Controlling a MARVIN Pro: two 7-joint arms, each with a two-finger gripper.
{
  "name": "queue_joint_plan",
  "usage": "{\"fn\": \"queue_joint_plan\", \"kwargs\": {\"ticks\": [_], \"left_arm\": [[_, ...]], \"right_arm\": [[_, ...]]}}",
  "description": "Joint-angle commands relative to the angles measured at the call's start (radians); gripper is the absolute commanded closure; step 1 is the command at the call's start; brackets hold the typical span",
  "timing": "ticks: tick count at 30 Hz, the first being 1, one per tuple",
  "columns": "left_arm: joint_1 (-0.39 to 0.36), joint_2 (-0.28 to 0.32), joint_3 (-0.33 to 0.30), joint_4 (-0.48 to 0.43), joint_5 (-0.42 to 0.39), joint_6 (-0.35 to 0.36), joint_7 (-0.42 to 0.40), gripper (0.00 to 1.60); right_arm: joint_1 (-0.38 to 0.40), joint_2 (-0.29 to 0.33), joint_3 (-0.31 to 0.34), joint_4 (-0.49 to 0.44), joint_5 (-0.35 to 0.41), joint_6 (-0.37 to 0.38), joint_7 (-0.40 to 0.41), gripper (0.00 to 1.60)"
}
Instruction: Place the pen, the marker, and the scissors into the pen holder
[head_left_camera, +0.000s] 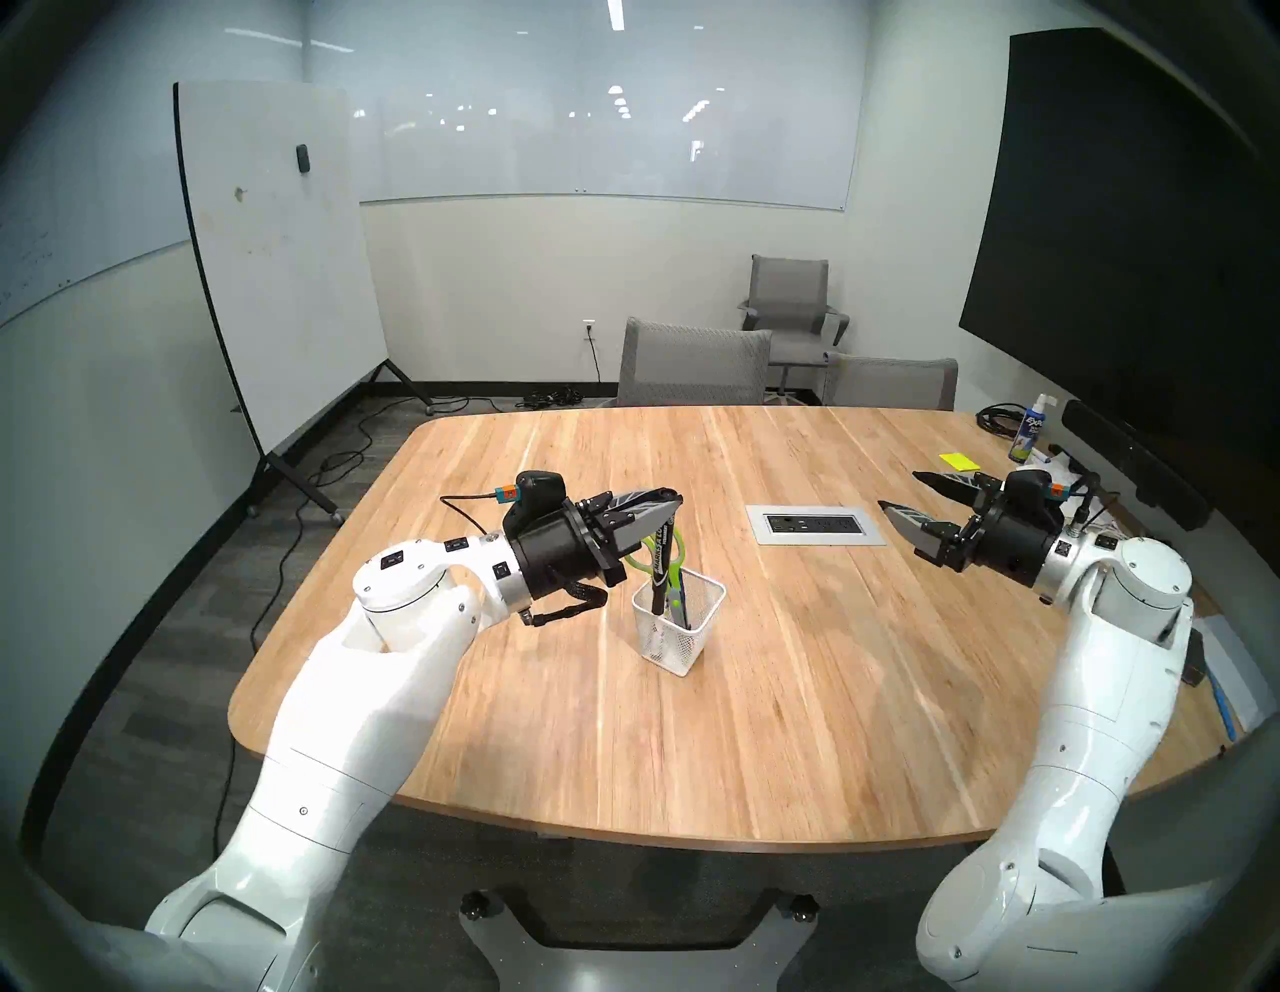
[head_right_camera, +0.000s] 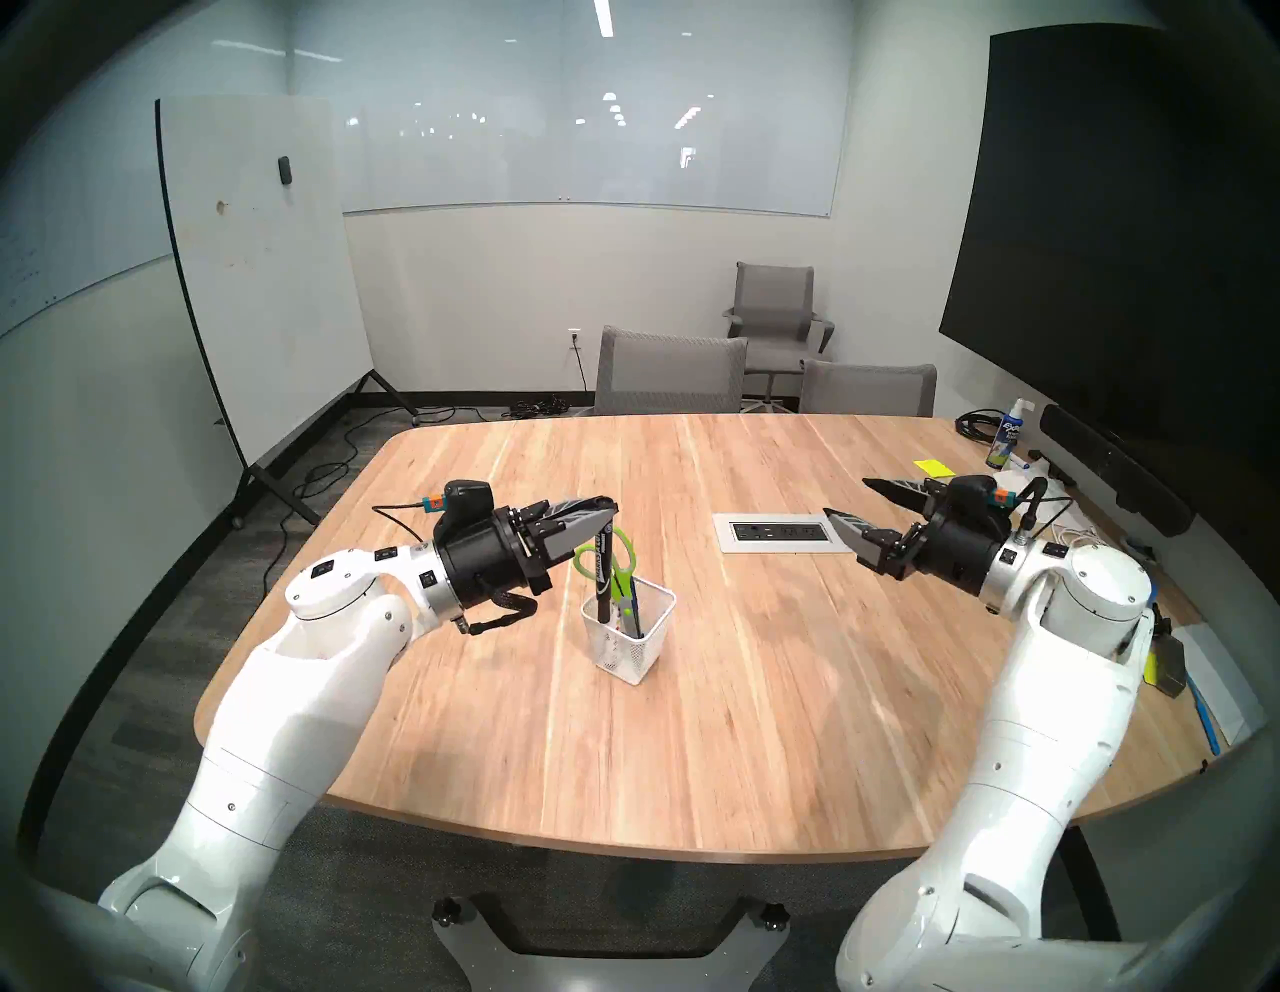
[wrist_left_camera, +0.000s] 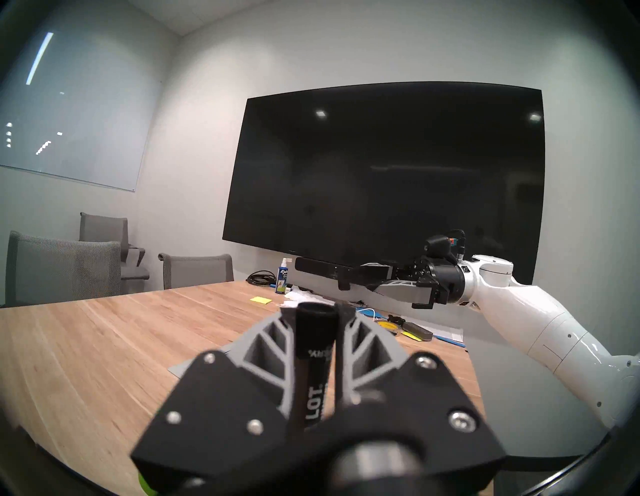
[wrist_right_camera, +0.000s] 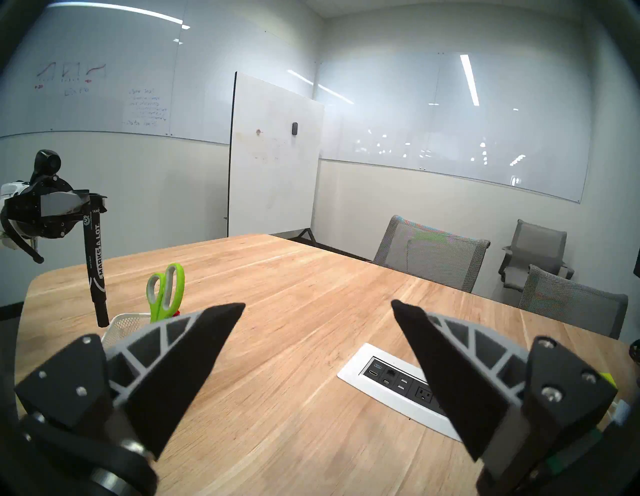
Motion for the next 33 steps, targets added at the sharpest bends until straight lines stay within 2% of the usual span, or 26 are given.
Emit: {"fn": "queue_joint_plan", "kwargs": {"ticks": [1, 14, 33], "left_arm": [[-0.024, -0.017, 0.003, 0.015, 0.007, -0.024, 0.006, 1.6], [-0.043, -0.025, 0.008, 0.073, 0.012, -0.057, 0.008, 1.6], [-0.036, -0.012, 0.03, 0.078, 0.026, -0.038, -0.003, 1.6]], "right_arm": [[0.014, -0.002, -0.001, -0.015, 0.009, 0.001, 0.002, 0.0], [0.014, -0.002, -0.001, -0.015, 0.009, 0.001, 0.002, 0.0], [0.014, -0.002, -0.001, -0.015, 0.009, 0.001, 0.002, 0.0]]}}
